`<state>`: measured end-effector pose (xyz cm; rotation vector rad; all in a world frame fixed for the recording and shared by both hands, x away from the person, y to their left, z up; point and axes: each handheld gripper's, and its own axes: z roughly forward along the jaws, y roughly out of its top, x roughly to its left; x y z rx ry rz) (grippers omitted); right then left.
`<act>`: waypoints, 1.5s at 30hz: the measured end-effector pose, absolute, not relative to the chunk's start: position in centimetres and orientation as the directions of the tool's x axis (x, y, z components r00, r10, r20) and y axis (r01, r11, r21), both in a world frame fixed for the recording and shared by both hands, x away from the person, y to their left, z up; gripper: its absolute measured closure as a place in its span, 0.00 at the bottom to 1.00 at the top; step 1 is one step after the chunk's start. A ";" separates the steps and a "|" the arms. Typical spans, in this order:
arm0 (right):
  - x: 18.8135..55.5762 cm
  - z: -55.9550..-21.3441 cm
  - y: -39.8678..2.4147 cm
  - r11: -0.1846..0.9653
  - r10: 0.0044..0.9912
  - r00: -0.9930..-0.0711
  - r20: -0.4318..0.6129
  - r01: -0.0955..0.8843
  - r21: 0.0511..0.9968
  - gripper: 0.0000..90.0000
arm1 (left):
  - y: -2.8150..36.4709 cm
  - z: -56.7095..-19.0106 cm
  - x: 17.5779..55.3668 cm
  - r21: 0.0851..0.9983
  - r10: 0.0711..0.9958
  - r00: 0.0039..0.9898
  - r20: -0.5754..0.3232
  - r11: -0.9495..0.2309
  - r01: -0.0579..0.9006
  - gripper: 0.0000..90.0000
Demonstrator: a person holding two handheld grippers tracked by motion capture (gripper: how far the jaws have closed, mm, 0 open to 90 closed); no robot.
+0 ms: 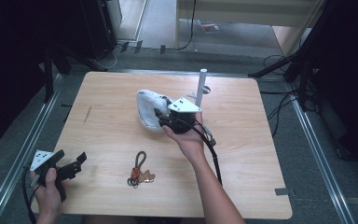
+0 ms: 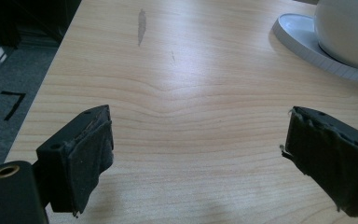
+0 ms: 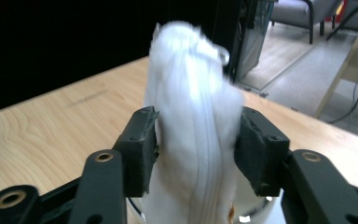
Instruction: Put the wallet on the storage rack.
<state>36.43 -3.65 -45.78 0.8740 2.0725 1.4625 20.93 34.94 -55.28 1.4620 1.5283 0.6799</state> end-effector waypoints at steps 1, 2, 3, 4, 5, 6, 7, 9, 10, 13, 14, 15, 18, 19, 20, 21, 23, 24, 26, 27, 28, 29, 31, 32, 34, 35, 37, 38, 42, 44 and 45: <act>36.4 -46.1 -3.8 0.237 0.721 -0.693 0.008 0.258 0.937 0.55 | 34.9 -55.3 20.9 0.862 0.970 0.089 -0.224 0.154 0.484 0.09; 36.5 -46.4 -3.9 0.238 0.721 -0.693 0.020 0.274 0.932 0.55 | 34.9 -55.3 20.9 0.861 0.970 0.089 -0.224 0.155 0.484 0.09; 36.5 -46.7 -3.9 0.240 0.722 -0.691 0.026 0.286 0.927 0.56 | 34.9 -55.3 20.9 0.861 0.970 0.090 -0.224 0.154 0.484 0.09; 36.5 -47.2 -4.0 0.254 0.723 -0.690 0.031 0.307 0.917 0.58 | 34.9 -55.3 20.9 0.861 0.970 0.090 -0.224 0.154 0.484 0.09; 36.5 -47.2 -4.0 0.254 0.723 -0.690 0.031 0.307 0.917 0.58 | 34.9 -55.3 20.9 0.861 0.970 0.090 -0.225 0.154 0.484 0.09; 36.5 -47.4 -4.0 0.257 0.724 -0.689 0.034 0.316 0.913 0.60 | 34.9 -55.3 20.9 0.861 0.970 0.090 -0.225 0.154 0.484 0.09; 36.6 -47.5 -3.9 0.261 0.726 -0.687 0.033 0.320 0.911 0.63 | 34.9 -55.3 20.9 0.861 0.970 0.090 -0.224 0.154 0.484 0.09; 36.7 -47.6 -3.9 0.285 0.724 -0.689 0.006 0.307 0.908 0.74 | 34.9 -55.3 20.9 0.861 0.970 0.090 -0.224 0.154 0.484 0.09; 36.7 -47.5 -4.0 0.298 0.724 -0.690 -0.013 0.295 0.908 0.80 | 34.9 -55.3 20.9 0.861 0.970 0.090 -0.224 0.154 0.484 0.09; 36.9 -47.2 -4.1 0.316 0.714 -0.698 -0.049 0.259 0.913 0.85 | 34.9 -55.3 20.9 0.861 0.970 0.090 -0.224 0.154 0.484 0.09; 37.1 -47.1 -4.1 0.320 0.713 -0.698 -0.063 0.244 0.916 0.86 | 34.9 -55.3 20.9 0.861 0.970 0.090 -0.224 0.154 0.484 0.09; 37.2 -46.9 -4.1 0.319 0.716 -0.694 -0.075 0.229 0.920 0.86 | 34.9 -55.3 20.9 0.861 0.970 0.090 -0.224 0.154 0.484 0.09; 37.6 -46.8 -4.0 0.322 0.728 -0.677 -0.107 0.200 0.925 0.85 | 34.9 -55.3 20.9 0.861 0.970 0.089 -0.225 0.155 0.484 0.09; 37.7 -47.1 -3.8 0.325 0.735 -0.670 -0.108 0.208 0.922 0.84 | 34.9 -55.3 20.9 0.861 0.970 0.090 -0.224 0.154 0.484 0.09; 37.8 -47.3 -3.7 0.332 0.734 -0.670 -0.111 0.211 0.919 0.84 | 34.9 -55.3 20.9 0.861 0.970 0.090 -0.224 0.154 0.484 0.09; 37.9 -47.5 -3.6 0.339 0.734 -0.669 -0.119 0.209 0.917 0.84 | 34.9 -55.3 21.0 0.861 0.970 0.090 -0.224 0.154 0.485 0.09; 38.0 -47.7 -3.6 0.338 0.737 -0.666 -0.116 0.215 0.916 0.84 | 34.9 -55.3 21.0 0.861 0.970 0.090 -0.224 0.154 0.484 0.09; 38.0 -47.8 -3.6 0.337 0.739 -0.664 -0.112 0.220 0.916 0.84 | 34.9 -55.3 20.9 0.861 0.970 0.091 -0.224 0.154 0.484 0.09; 38.2 -48.0 -3.4 0.358 0.739 -0.660 -0.135 0.214 0.909 0.86 | 34.9 -55.3 21.0 0.861 0.970 0.090 -0.224 0.154 0.484 0.09; 38.2 -48.0 -3.4 0.358 0.739 -0.660 -0.135 0.214 0.909 0.86 | 34.9 -55.3 21.0 0.861 0.970 0.090 -0.224 0.154 0.484 0.09; 38.2 -48.7 -3.0 0.422 0.730 -0.660 -0.178 0.230 0.877 0.86 | 34.9 -55.3 21.0 0.861 0.970 0.091 -0.223 0.153 0.484 0.09; 38.2 -49.1 -2.8 0.445 0.722 -0.664 -0.196 0.230 0.865 0.86 | 34.9 -55.3 21.0 0.861 0.971 0.090 -0.222 0.152 0.485 0.09; 38.1 -49.4 -2.7 0.457 0.711 -0.672 -0.206 0.220 0.862 0.86 | 34.9 -55.3 21.0 0.861 0.971 0.090 -0.222 0.152 0.485 0.09; 38.0 -49.5 -2.6 0.461 0.705 -0.677 -0.210 0.212 0.862 0.85 | 34.9 -55.3 21.0 0.861 0.971 0.090 -0.223 0.153 0.485 0.09; 37.9 -49.4 -2.6 0.441 0.716 -0.675 -0.179 0.239 0.865 0.75 | 34.9 -55.3 21.0 0.861 0.970 0.090 -0.225 0.154 0.485 0.09; 37.9 -49.0 -2.6 0.407 0.732 -0.668 -0.139 0.265 0.874 0.61 | 34.9 -55.3 21.0 0.861 0.971 0.090 -0.223 0.153 0.485 0.09; 37.8 -48.6 -2.7 0.374 0.736 -0.669 -0.106 0.271 0.887 0.52 | 34.9 -55.3 21.0 0.861 0.970 0.090 -0.225 0.154 0.485 0.09; 37.7 -48.4 -2.7 0.356 0.739 -0.668 -0.089 0.274 0.893 0.49 | 34.9 -55.3 21.0 0.861 0.970 0.090 -0.226 0.156 0.485 0.09; 37.6 -47.6 -3.2 0.322 0.747 -0.662 -0.063 0.277 0.905 0.45 | 34.9 -55.3 21.0 0.861 0.970 0.090 -0.226 0.156 0.485 0.09; 37.5 -47.3 -3.5 0.310 0.750 -0.659 -0.051 0.283 0.908 0.44 | 35.0 -55.3 21.0 0.860 0.970 0.090 -0.227 0.156 0.485 0.09; 37.5 -47.3 -3.5 0.310 0.750 -0.659 -0.051 0.283 0.908 0.44 | 35.0 -55.3 21.0 0.860 0.970 0.090 -0.228 0.158 0.485 0.09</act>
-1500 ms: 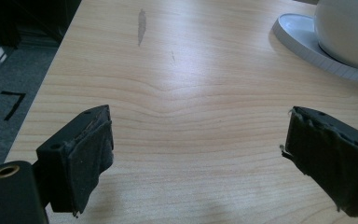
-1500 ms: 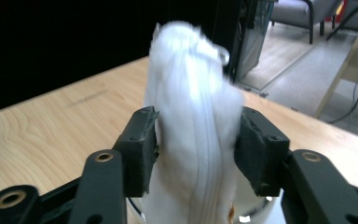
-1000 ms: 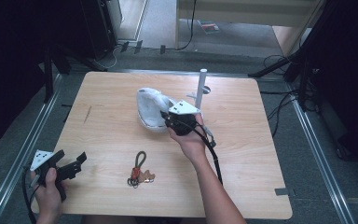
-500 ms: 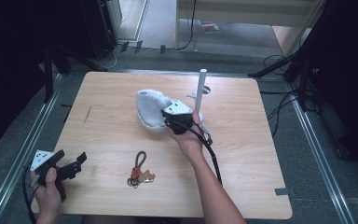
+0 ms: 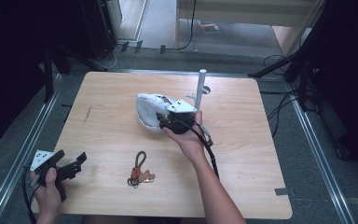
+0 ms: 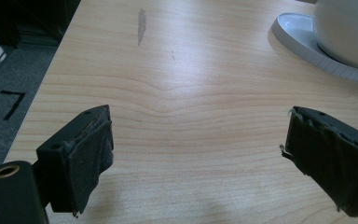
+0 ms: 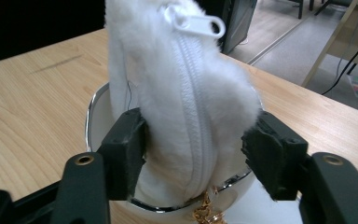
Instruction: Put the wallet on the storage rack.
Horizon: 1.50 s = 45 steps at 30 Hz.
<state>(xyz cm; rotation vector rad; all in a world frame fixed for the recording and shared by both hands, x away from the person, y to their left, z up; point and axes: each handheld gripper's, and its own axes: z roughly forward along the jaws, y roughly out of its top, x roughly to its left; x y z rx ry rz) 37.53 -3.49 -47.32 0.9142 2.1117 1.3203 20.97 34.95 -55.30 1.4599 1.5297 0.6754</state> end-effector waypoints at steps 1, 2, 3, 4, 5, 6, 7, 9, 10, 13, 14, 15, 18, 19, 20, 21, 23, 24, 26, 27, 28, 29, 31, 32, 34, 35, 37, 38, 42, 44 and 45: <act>37.5 -47.2 -3.6 0.308 0.751 -0.658 -0.049 0.284 0.908 0.45 | 35.0 -55.3 21.0 0.860 0.970 0.090 -0.227 0.157 0.485 0.09; 37.4 -47.0 -3.8 0.305 0.751 -0.658 -0.047 0.283 0.909 0.45 | 35.0 -55.3 21.0 0.860 0.970 0.091 -0.228 0.156 0.486 0.09; 37.4 -46.9 -3.9 0.302 0.751 -0.659 -0.048 0.279 0.912 0.45 | 35.0 -55.3 21.0 0.860 0.970 0.091 -0.226 0.155 0.486 0.09; 37.2 -46.5 -4.2 0.290 0.754 -0.655 -0.040 0.278 0.916 0.45 | 35.0 -55.3 21.0 0.860 0.970 0.091 -0.225 0.154 0.486 0.09; 37.2 -46.5 -4.2 0.290 0.754 -0.655 -0.040 0.278 0.916 0.45 | 35.0 -55.3 21.0 0.860 0.970 0.091 -0.225 0.154 0.486 0.09; 37.2 -46.4 -4.3 0.281 0.758 -0.651 -0.036 0.277 0.919 0.45 | 35.0 -55.3 21.0 0.860 0.970 0.091 -0.225 0.154 0.486 0.09; 37.2 -46.2 -4.4 0.277 0.761 -0.648 -0.037 0.273 0.921 0.45 | 35.0 -55.3 21.0 0.860 0.970 0.091 -0.225 0.154 0.486 0.09; 37.1 -46.0 -4.6 0.271 0.766 -0.642 -0.038 0.270 0.924 0.45 | 34.9 -55.3 21.0 0.860 0.970 0.090 -0.227 0.156 0.486 0.09; 37.1 -45.9 -4.7 0.271 0.769 -0.638 -0.039 0.270 0.924 0.45 | 34.9 -55.3 21.0 0.860 0.970 0.090 -0.227 0.157 0.486 0.09; 37.1 -45.8 -4.8 0.271 0.782 -0.622 -0.045 0.274 0.923 0.45 | 35.0 -55.3 21.0 0.861 0.969 0.089 -0.229 0.159 0.484 0.09; 37.1 -45.7 -4.9 0.269 0.784 -0.619 -0.042 0.278 0.922 0.46 | 35.0 -55.3 21.0 0.860 0.969 0.088 -0.230 0.160 0.484 0.09; 37.1 -45.7 -4.9 0.266 0.786 -0.617 -0.040 0.280 0.922 0.46 | 35.0 -55.3 21.0 0.860 0.969 0.089 -0.229 0.159 0.485 0.09; 37.1 -45.6 -5.1 0.273 0.795 -0.604 -0.045 0.291 0.917 0.46 | 35.0 -55.3 21.0 0.861 0.970 0.090 -0.228 0.158 0.484 0.09; 37.0 -45.6 -5.2 0.263 0.797 -0.603 -0.032 0.299 0.917 0.47 | 35.0 -55.3 20.9 0.860 0.970 0.089 -0.228 0.158 0.485 0.09; 37.0 -45.5 -5.3 0.262 0.795 -0.606 -0.028 0.302 0.916 0.47 | 35.0 -55.3 20.9 0.860 0.969 0.088 -0.229 0.159 0.484 0.09; 36.9 -45.4 -5.4 0.261 0.794 -0.607 -0.024 0.305 0.916 0.47 | 35.0 -55.3 20.9 0.861 0.969 0.089 -0.229 0.159 0.484 0.09; 36.7 -45.3 -5.6 0.264 0.793 -0.609 -0.023 0.308 0.914 0.47 | 35.0 -55.3 21.0 0.861 0.969 0.090 -0.229 0.159 0.484 0.09; 36.6 -45.3 -5.7 0.263 0.791 -0.612 -0.021 0.308 0.914 0.47 | 35.0 -55.3 21.0 0.861 0.969 0.090 -0.228 0.157 0.484 0.09; 36.2 -45.1 -6.0 0.256 0.788 -0.615 -0.010 0.313 0.914 0.47 | 35.0 -55.3 20.9 0.860 0.969 0.090 -0.229 0.158 0.485 0.09; 36.0 -45.1 -6.2 0.253 0.787 -0.617 -0.005 0.315 0.915 0.47 | 35.0 -55.3 21.0 0.860 0.969 0.089 -0.230 0.159 0.484 0.09; 35.8 -45.0 -6.3 0.250 0.786 -0.618 0.001 0.320 0.914 0.47 | 35.0 -55.3 21.0 0.860 0.969 0.089 -0.229 0.159 0.484 0.09; 35.6 -45.0 -6.5 0.250 0.784 -0.620 0.004 0.321 0.914 0.47 | 35.0 -55.3 20.9 0.860 0.969 0.090 -0.229 0.158 0.484 0.09; 35.2 -45.0 -6.8 0.248 0.780 -0.625 0.011 0.325 0.913 0.47 | 35.0 -55.3 21.0 0.860 0.969 0.089 -0.229 0.158 0.484 0.09; 34.9 -45.0 -7.0 0.249 0.780 -0.626 0.014 0.330 0.911 0.47 | 35.0 -55.3 21.0 0.861 0.969 0.089 -0.229 0.158 0.484 0.09; 34.3 -45.1 -7.3 0.251 0.777 -0.629 0.018 0.336 0.908 0.46 | 35.0 -55.3 20.9 0.861 0.970 0.088 -0.228 0.159 0.484 0.09; 34.1 -45.2 -7.5 0.252 0.778 -0.628 0.016 0.335 0.908 0.46 | 35.0 -55.3 20.9 0.862 0.970 0.089 -0.228 0.158 0.482 0.09; 33.5 -45.3 -7.9 0.245 0.779 -0.626 0.025 0.341 0.907 0.46 | 35.0 -55.3 20.9 0.861 0.969 0.090 -0.228 0.158 0.484 0.09; 33.2 -45.4 -8.0 0.241 0.780 -0.625 0.029 0.343 0.908 0.46 | 35.0 -55.3 20.9 0.862 0.970 0.090 -0.227 0.157 0.482 0.09; 31.9 -45.8 -8.5 0.239 0.777 -0.628 0.044 0.358 0.903 0.45 | 35.0 -55.3 20.9 0.862 0.970 0.092 -0.223 0.153 0.483 0.09; 31.6 -46.0 -8.6 0.241 0.774 -0.631 0.043 0.357 0.903 0.45 | 35.0 -55.3 20.9 0.862 0.971 0.092 -0.222 0.152 0.484 0.09; 31.1 -46.1 -8.5 0.245 0.769 -0.637 0.047 0.361 0.900 0.45 | 35.0 -55.3 20.9 0.862 0.971 0.092 -0.222 0.152 0.484 0.09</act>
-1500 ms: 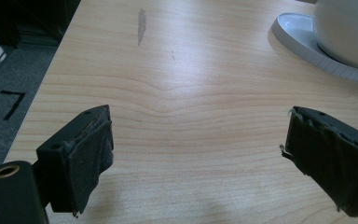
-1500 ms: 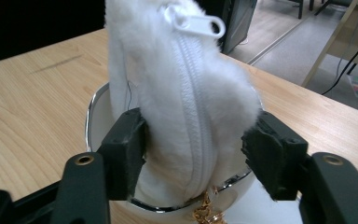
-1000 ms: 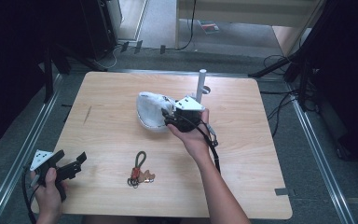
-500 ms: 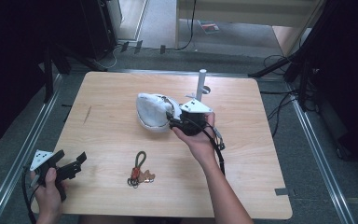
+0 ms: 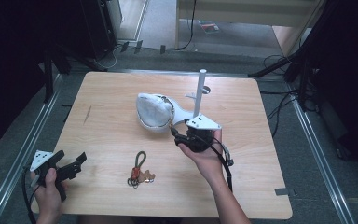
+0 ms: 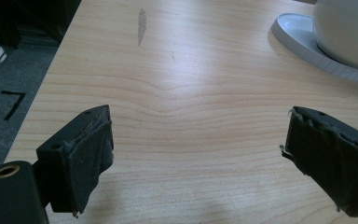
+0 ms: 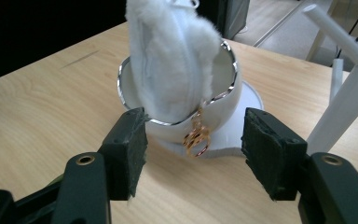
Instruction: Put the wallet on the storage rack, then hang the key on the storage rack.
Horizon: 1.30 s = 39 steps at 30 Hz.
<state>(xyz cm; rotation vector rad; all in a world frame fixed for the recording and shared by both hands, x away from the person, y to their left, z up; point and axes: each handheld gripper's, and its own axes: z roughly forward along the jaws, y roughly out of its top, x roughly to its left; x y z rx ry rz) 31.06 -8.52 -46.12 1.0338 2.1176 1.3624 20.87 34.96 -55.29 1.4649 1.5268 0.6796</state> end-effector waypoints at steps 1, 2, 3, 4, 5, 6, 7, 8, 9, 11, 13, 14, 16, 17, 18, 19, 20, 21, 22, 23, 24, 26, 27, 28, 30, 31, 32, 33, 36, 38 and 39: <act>31.1 -46.1 -8.5 0.245 0.769 -0.637 0.047 0.361 0.900 0.45 | 35.0 -55.3 20.9 0.862 0.971 0.092 -0.222 0.152 0.484 0.09; 30.5 -46.2 -8.4 0.253 0.764 -0.644 0.045 0.363 0.897 0.45 | 34.9 -55.3 20.9 0.861 0.971 0.091 -0.222 0.151 0.486 0.09; 30.5 -46.2 -8.4 0.253 0.764 -0.644 0.045 0.363 0.897 0.45 | 34.9 -55.3 20.9 0.861 0.971 0.091 -0.220 0.150 0.486 0.09; 30.2 -46.2 -8.3 0.254 0.760 -0.648 0.046 0.361 0.898 0.45 | 35.0 -55.3 20.9 0.861 0.971 0.091 -0.221 0.151 0.485 0.09; 30.0 -46.3 -8.3 0.250 0.759 -0.649 0.054 0.367 0.896 0.45 | 35.0 -55.3 20.9 0.862 0.971 0.091 -0.223 0.153 0.484 0.09; 29.7 -46.3 -8.2 0.249 0.756 -0.652 0.058 0.368 0.896 0.45 | 35.0 -55.3 20.9 0.862 0.970 0.091 -0.224 0.153 0.483 0.09; 29.5 -46.3 -8.1 0.249 0.755 -0.652 0.062 0.373 0.894 0.45 | 35.0 -55.3 20.9 0.862 0.970 0.091 -0.223 0.153 0.484 0.09; 29.2 -46.4 -8.1 0.248 0.753 -0.655 0.065 0.373 0.894 0.45 | 35.0 -55.3 20.9 0.862 0.970 0.091 -0.223 0.153 0.483 0.09; 29.0 -46.4 -8.0 0.247 0.751 -0.657 0.070 0.377 0.893 0.45 | 35.0 -55.3 20.9 0.862 0.970 0.091 -0.224 0.153 0.483 0.09; 28.6 -46.5 -7.8 0.248 0.749 -0.658 0.078 0.387 0.888 0.45 | 35.0 -55.3 20.8 0.861 0.970 0.091 -0.226 0.155 0.484 0.09; 28.1 -46.6 -7.5 0.251 0.741 -0.666 0.084 0.391 0.886 0.45 | 35.0 -55.3 20.8 0.861 0.970 0.091 -0.227 0.156 0.485 0.09; 27.9 -46.7 -7.4 0.255 0.738 -0.669 0.084 0.392 0.884 0.45 | 35.0 -55.3 20.9 0.861 0.970 0.090 -0.226 0.156 0.484 0.09; 27.5 -46.8 -7.0 0.259 0.731 -0.677 0.086 0.392 0.883 0.45 | 34.9 -55.3 20.9 0.860 0.970 0.090 -0.226 0.156 0.485 0.09; 27.3 -46.9 -6.9 0.258 0.728 -0.680 0.090 0.393 0.882 0.45 | 34.9 -55.3 20.9 0.859 0.970 0.088 -0.226 0.156 0.487 0.09; 27.1 -47.0 -6.7 0.259 0.725 -0.683 0.091 0.394 0.882 0.45 | 34.9 -55.3 20.9 0.859 0.970 0.088 -0.226 0.156 0.487 0.09; 26.9 -47.1 -6.5 0.260 0.722 -0.685 0.096 0.398 0.880 0.45 | 34.9 -55.3 20.9 0.859 0.970 0.089 -0.226 0.155 0.488 0.09; 26.7 -47.3 -6.4 0.260 0.720 -0.687 0.101 0.401 0.879 0.45 | 34.9 -55.3 20.9 0.859 0.970 0.089 -0.226 0.155 0.488 0.09; 26.5 -47.5 -6.2 0.258 0.717 -0.689 0.106 0.404 0.878 0.45 | 34.9 -55.3 20.9 0.858 0.970 0.089 -0.225 0.154 0.490 0.09; 26.4 -47.6 -6.0 0.256 0.715 -0.690 0.115 0.410 0.875 0.45 | 34.9 -55.3 21.0 0.859 0.970 0.090 -0.225 0.154 0.489 0.09; 26.0 -48.0 -5.7 0.248 0.711 -0.691 0.134 0.424 0.871 0.45 | 34.9 -55.3 21.0 0.859 0.970 0.091 -0.223 0.152 0.490 0.09; 26.0 -48.0 -5.7 0.248 0.711 -0.691 0.134 0.424 0.871 0.45 | 34.9 -55.3 21.0 0.859 0.971 0.089 -0.224 0.153 0.489 0.09; 25.5 -48.5 -5.1 0.240 0.704 -0.692 0.160 0.445 0.863 0.45 | 34.9 -55.3 21.0 0.859 0.971 0.093 -0.219 0.147 0.491 0.09; 25.5 -48.5 -5.1 0.240 0.704 -0.692 0.160 0.445 0.863 0.45 | 34.9 -55.3 21.0 0.858 0.971 0.092 -0.219 0.146 0.492 0.09; 25.4 -48.7 -4.9 0.236 0.702 -0.691 0.174 0.455 0.859 0.45 | 34.9 -55.3 21.0 0.858 0.971 0.092 -0.219 0.147 0.493 0.09; 25.2 -49.2 -4.6 0.237 0.698 -0.691 0.187 0.469 0.851 0.46 | 34.9 -55.3 21.0 0.859 0.971 0.093 -0.220 0.148 0.491 0.09; 25.2 -49.4 -4.4 0.238 0.695 -0.692 0.192 0.475 0.847 0.46 | 34.9 -55.3 21.0 0.859 0.971 0.093 -0.220 0.148 0.491 0.09; 25.1 -49.6 -4.2 0.234 0.695 -0.689 0.204 0.485 0.843 0.47 | 34.9 -55.3 21.0 0.859 0.971 0.093 -0.221 0.149 0.490 0.09; 25.0 -49.8 -3.9 0.233 0.694 -0.688 0.210 0.492 0.839 0.47 | 34.9 -55.3 21.0 0.860 0.971 0.092 -0.222 0.151 0.488 0.09; 24.9 -50.4 -3.2 0.244 0.695 -0.687 0.212 0.503 0.829 0.48 | 34.9 -55.3 21.0 0.860 0.970 0.089 -0.226 0.155 0.486 0.09; 24.8 -50.8 -2.7 0.240 0.694 -0.684 0.225 0.514 0.823 0.48 | 34.9 -55.3 21.0 0.860 0.970 0.090 -0.225 0.154 0.486 0.09; 24.8 -50.9 -2.5 0.239 0.692 -0.684 0.231 0.519 0.821 0.48 | 34.9 -55.3 21.0 0.860 0.970 0.090 -0.225 0.155 0.486 0.09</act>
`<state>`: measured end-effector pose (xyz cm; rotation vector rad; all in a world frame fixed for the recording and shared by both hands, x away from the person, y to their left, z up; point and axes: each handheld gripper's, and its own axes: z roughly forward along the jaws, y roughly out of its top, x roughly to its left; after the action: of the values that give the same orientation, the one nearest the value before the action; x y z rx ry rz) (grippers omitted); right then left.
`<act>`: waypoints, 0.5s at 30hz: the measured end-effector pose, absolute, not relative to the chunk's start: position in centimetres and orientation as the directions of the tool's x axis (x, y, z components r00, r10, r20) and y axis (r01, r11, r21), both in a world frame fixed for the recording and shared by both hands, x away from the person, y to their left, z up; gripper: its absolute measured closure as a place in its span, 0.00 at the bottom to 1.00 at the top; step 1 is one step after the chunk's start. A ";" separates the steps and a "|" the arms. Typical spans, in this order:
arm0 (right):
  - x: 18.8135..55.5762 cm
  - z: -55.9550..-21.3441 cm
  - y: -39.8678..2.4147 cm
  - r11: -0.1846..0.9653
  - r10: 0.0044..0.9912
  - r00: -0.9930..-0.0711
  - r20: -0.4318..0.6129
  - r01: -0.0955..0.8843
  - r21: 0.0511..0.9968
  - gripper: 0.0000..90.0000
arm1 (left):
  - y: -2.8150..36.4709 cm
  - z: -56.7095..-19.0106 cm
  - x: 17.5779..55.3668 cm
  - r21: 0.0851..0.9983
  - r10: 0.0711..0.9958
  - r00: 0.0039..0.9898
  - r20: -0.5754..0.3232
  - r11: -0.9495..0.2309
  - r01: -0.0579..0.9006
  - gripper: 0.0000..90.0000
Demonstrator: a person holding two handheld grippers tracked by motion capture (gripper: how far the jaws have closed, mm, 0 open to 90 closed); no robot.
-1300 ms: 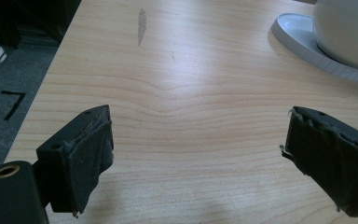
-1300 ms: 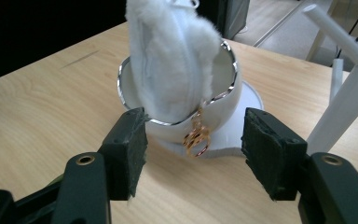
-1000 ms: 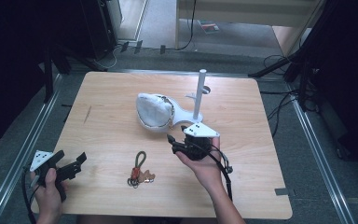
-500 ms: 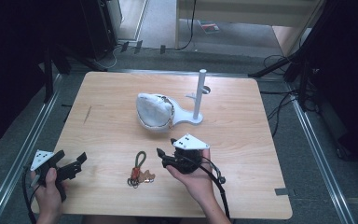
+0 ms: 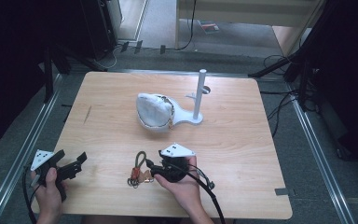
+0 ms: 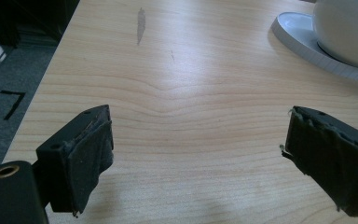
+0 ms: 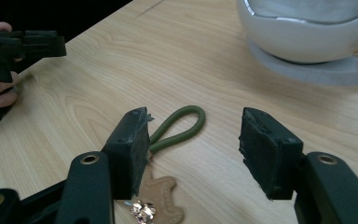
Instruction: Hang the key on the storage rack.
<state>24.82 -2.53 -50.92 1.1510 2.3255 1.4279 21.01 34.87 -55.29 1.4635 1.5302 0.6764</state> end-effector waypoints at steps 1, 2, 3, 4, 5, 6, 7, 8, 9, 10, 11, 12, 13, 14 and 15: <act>24.8 -51.1 -2.3 0.242 0.690 -0.686 0.231 0.519 0.819 0.48 | 34.9 -55.3 21.0 0.859 0.970 0.090 -0.225 0.154 0.488 0.09; 24.8 -51.2 -2.1 0.243 0.689 -0.686 0.234 0.523 0.817 0.48 | 34.9 -55.3 21.0 0.859 0.970 0.089 -0.225 0.155 0.488 0.09; 24.8 -51.4 -1.9 0.249 0.687 -0.689 0.232 0.523 0.815 0.48 | 34.9 -55.3 21.0 0.860 0.970 0.090 -0.225 0.155 0.486 0.09; 24.8 -51.5 -1.7 0.256 0.687 -0.690 0.228 0.523 0.813 0.49 | 34.9 -55.3 21.0 0.860 0.970 0.090 -0.226 0.155 0.487 0.09; 24.8 -51.6 -1.5 0.256 0.687 -0.689 0.232 0.528 0.810 0.49 | 34.9 -55.3 21.0 0.860 0.970 0.090 -0.227 0.156 0.487 0.09; 24.8 -51.7 -1.3 0.256 0.686 -0.689 0.234 0.530 0.808 0.49 | 34.9 -55.3 21.0 0.860 0.970 0.089 -0.227 0.156 0.487 0.09; 24.8 -51.9 -1.1 0.259 0.686 -0.688 0.236 0.534 0.805 0.49 | 34.9 -55.3 21.0 0.859 0.970 0.090 -0.226 0.156 0.487 0.09; 24.8 -52.0 -0.9 0.263 0.687 -0.688 0.234 0.535 0.803 0.49 | 34.9 -55.3 21.0 0.860 0.970 0.090 -0.226 0.156 0.487 0.09; 24.8 -52.1 -0.8 0.265 0.688 -0.687 0.234 0.538 0.800 0.50 | 34.9 -55.3 21.0 0.860 0.970 0.090 -0.227 0.156 0.486 0.09; 24.8 -52.2 -0.6 0.266 0.689 -0.685 0.235 0.541 0.798 0.51 | 34.9 -55.3 21.0 0.860 0.970 0.089 -0.227 0.156 0.487 0.09; 24.8 -52.4 -0.5 0.266 0.694 -0.681 0.234 0.545 0.795 0.51 | 34.9 -55.3 21.0 0.860 0.969 0.090 -0.228 0.157 0.486 0.09; 24.9 -52.5 -0.3 0.267 0.695 -0.679 0.237 0.549 0.792 0.51 | 34.9 -55.3 21.0 0.860 0.970 0.090 -0.228 0.157 0.486 0.09; 24.9 -52.6 -0.1 0.268 0.696 -0.677 0.238 0.553 0.789 0.51 | 34.9 -55.3 21.0 0.860 0.970 0.090 -0.226 0.155 0.487 0.09; 24.9 -52.7 0.0 0.267 0.699 -0.674 0.240 0.557 0.787 0.52 | 34.9 -55.3 21.0 0.860 0.970 0.090 -0.227 0.156 0.486 0.09; 24.9 -52.8 0.2 0.264 0.698 -0.672 0.247 0.562 0.783 0.52 | 34.9 -55.3 21.0 0.860 0.970 0.089 -0.228 0.157 0.486 0.09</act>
<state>24.86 0.16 -52.84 1.1944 2.3765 1.3740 21.01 34.88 -55.29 1.4611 1.5309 0.6750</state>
